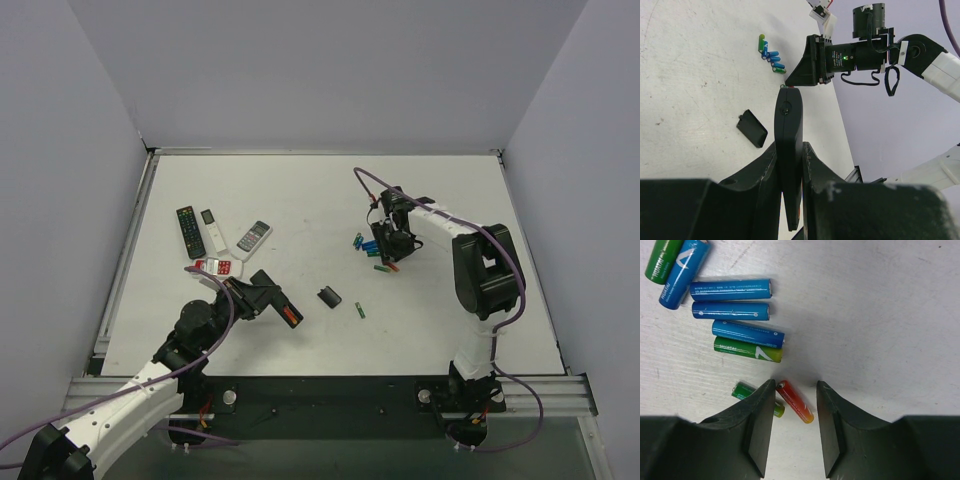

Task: Load the batteries into the remote control
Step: Pick up the battery from the center of the board.

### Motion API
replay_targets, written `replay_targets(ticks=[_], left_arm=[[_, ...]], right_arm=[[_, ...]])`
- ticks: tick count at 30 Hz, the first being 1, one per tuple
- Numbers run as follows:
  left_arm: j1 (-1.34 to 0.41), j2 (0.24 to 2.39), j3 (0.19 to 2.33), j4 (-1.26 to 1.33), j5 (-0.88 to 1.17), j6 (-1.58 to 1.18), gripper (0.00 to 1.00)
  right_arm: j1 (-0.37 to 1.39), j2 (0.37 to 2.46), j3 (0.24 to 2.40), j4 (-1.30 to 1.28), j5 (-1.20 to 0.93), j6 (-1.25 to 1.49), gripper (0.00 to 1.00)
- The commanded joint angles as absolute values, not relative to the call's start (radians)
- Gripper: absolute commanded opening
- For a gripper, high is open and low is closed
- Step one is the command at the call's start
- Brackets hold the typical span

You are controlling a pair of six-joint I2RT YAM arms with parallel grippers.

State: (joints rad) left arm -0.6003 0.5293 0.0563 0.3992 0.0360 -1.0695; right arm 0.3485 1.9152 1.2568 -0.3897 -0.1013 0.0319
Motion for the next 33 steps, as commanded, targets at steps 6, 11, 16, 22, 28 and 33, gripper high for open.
replay_targets(ticks=[6, 11, 16, 22, 28, 33], left_arm=[[-0.594, 0.522, 0.064, 0.44, 0.051, -1.075, 0.0], [-0.594, 0.515, 0.064, 0.437, 0.057, -1.078, 0.0], [-0.594, 0.505, 0.061, 0.434, 0.052, -1.085, 0.0], [-0.591, 0.499, 0.063, 0.434, 0.055, -1.086, 0.0], [-0.589, 0.502, 0.069, 0.436, 0.058, -1.086, 0.0], [-0.589, 0.508, 0.071, 0.44, 0.058, -1.086, 0.0]], right_arm=[[0.316, 1.888, 1.227, -0.454, -0.046, 0.04, 0.16], [0.275, 1.855, 1.178, -0.46, -0.066, 0.092, 0.03], [0.238, 1.792, 1.108, -0.468, -0.078, 0.188, 0.0], [0.236, 1.691, 0.973, -0.425, -0.155, 0.3, 0.0], [0.372, 1.531, 0.864, -0.33, -0.118, 0.393, 0.0], [0.512, 1.567, 0.916, -0.299, -0.103, 0.319, 0.0]])
